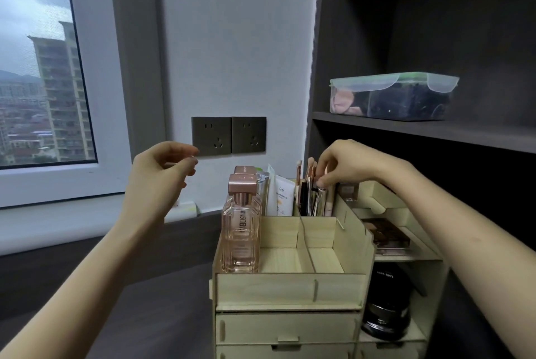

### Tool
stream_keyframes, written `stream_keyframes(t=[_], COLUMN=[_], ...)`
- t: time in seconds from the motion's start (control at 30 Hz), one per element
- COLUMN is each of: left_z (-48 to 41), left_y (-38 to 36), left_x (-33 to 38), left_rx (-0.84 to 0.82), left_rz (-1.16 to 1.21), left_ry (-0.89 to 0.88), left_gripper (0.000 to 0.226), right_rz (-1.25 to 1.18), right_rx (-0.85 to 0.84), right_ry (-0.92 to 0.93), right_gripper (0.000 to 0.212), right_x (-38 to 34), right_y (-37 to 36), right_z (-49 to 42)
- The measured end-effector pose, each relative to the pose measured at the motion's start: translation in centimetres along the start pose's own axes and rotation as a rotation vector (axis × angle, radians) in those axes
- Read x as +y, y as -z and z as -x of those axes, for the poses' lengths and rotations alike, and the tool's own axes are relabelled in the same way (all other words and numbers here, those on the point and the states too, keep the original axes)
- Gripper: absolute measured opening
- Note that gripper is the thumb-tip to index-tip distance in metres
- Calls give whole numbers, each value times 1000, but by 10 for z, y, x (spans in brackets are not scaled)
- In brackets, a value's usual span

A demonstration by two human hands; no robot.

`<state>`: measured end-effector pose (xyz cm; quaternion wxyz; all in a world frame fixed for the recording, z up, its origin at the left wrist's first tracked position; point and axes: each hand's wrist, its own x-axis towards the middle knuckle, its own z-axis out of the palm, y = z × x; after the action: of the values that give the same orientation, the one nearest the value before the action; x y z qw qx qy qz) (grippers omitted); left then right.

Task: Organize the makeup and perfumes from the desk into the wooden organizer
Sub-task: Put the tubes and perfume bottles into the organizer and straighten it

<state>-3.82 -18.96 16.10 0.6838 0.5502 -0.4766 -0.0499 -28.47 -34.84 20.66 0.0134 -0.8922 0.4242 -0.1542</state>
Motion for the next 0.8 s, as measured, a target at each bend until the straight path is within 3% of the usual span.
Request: stream_keyframes(t=[0.27, 0.67, 0.8], left_z=[3, 6, 5], left_y=[-6, -9, -5], left_x=[-2, -2, -2], left_rx=[-27, -48, -43], left_rz=[-1, -23, -26], left_ry=[4, 29, 36], left_gripper=[25, 27, 27], right_rz=[10, 62, -79], right_rx=[122, 65, 128], right_ry=[-10, -25, -47], right_gripper=[8, 11, 10], right_x=[4, -7, -3], right_y=[-23, -21, -8], right_z=[4, -7, -1])
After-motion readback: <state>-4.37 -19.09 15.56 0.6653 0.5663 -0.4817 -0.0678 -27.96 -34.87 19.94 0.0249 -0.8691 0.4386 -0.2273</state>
